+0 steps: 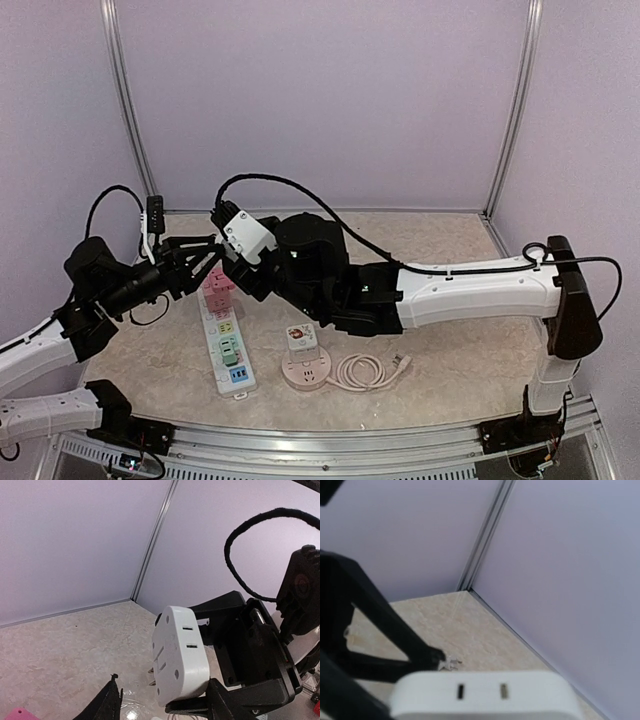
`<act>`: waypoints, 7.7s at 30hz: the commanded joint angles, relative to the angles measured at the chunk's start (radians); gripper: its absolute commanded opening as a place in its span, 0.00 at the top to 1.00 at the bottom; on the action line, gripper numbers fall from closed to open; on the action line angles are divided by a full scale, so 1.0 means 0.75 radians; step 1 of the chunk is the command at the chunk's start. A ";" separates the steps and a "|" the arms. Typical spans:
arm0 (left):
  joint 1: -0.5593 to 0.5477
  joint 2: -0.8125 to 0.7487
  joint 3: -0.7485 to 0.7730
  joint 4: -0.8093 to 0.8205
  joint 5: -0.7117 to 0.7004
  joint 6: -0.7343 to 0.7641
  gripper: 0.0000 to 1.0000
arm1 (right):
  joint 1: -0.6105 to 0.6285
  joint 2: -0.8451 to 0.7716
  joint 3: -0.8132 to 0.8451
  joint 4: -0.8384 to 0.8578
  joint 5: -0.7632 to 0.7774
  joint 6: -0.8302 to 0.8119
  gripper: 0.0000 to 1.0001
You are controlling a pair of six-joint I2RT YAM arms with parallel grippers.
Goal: Insert the plug
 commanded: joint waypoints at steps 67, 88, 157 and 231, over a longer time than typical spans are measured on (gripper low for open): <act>-0.093 0.086 0.254 -0.487 0.385 0.808 1.00 | -0.294 -0.136 -0.228 -0.259 -1.400 0.096 1.00; -0.202 0.138 0.225 -0.628 0.349 0.884 1.00 | -0.298 -0.342 -0.279 -0.525 -1.249 0.005 0.44; -0.257 0.095 0.001 -0.489 0.196 0.848 0.32 | -0.292 -0.445 -0.741 -0.220 -1.471 0.213 1.00; -0.608 0.828 -0.169 0.556 -0.152 0.383 1.00 | -0.424 -0.317 -0.975 -0.037 -1.470 -0.142 0.68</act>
